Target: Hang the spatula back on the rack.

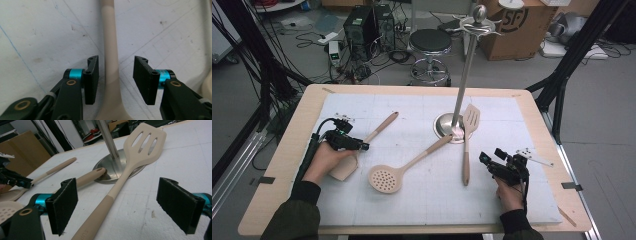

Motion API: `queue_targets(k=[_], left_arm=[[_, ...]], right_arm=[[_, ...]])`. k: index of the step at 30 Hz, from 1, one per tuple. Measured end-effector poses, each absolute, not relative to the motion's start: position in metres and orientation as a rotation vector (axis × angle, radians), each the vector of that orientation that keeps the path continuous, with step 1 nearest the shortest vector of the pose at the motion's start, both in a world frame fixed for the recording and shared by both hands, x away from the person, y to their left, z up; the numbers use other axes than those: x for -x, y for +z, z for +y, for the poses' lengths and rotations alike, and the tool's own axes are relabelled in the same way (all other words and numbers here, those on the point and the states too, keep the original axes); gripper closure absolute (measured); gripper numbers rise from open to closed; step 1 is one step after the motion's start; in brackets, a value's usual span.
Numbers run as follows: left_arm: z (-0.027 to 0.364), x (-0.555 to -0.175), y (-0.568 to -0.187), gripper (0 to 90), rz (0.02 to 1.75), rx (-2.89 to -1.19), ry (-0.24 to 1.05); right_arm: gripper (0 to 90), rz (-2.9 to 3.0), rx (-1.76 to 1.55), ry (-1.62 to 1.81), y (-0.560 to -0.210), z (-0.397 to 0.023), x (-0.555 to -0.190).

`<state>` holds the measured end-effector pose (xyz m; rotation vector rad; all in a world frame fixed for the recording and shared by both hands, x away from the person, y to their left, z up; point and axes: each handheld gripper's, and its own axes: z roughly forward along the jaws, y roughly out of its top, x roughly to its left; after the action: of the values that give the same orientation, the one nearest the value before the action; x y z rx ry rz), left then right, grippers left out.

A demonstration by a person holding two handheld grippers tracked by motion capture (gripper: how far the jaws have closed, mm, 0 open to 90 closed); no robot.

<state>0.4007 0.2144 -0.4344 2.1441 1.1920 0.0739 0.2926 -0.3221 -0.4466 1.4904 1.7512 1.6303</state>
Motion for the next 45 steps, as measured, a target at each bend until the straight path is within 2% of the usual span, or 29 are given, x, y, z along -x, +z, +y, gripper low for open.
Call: queue_targets(k=[7,12,16,24,26,33,39,42,45], left_arm=[[0.205,-0.396,-0.433,72.5,1.174,-2.232,0.221],[0.191,-0.389,-0.432,73.9,1.183,-2.289,0.350],[0.184,-0.387,-0.432,76.3,1.184,-2.315,0.406],[0.190,-0.388,-0.432,78.5,1.182,-2.282,0.367],[0.199,-0.390,-0.429,78.4,1.195,-2.218,0.246],[0.227,-0.373,-0.388,78.3,1.076,-1.945,0.107],[0.251,-0.352,-0.362,78.3,1.022,-1.820,0.104],[0.255,-0.343,-0.353,78.2,1.004,-1.793,0.140],[0.252,-0.338,-0.347,78.3,0.973,-1.746,0.115]], right_arm=[[16.8,1.755,-1.488,1.624,-0.447,-0.322,-0.293],[16.9,1.755,-1.492,1.631,-0.446,-0.321,-0.292],[16.9,1.745,-1.487,1.637,-0.446,-0.321,-0.292],[16.9,1.745,-1.494,1.630,-0.446,-0.322,-0.291],[16.9,1.740,-1.497,1.637,-0.446,-0.323,-0.291],[16.9,1.709,-1.507,1.646,-0.444,-0.326,-0.290],[16.9,1.704,-1.505,1.647,-0.444,-0.326,-0.289],[16.9,1.707,-1.504,1.648,-0.444,-0.326,-0.289],[16.9,1.699,-1.507,1.653,-0.444,-0.327,-0.289]])
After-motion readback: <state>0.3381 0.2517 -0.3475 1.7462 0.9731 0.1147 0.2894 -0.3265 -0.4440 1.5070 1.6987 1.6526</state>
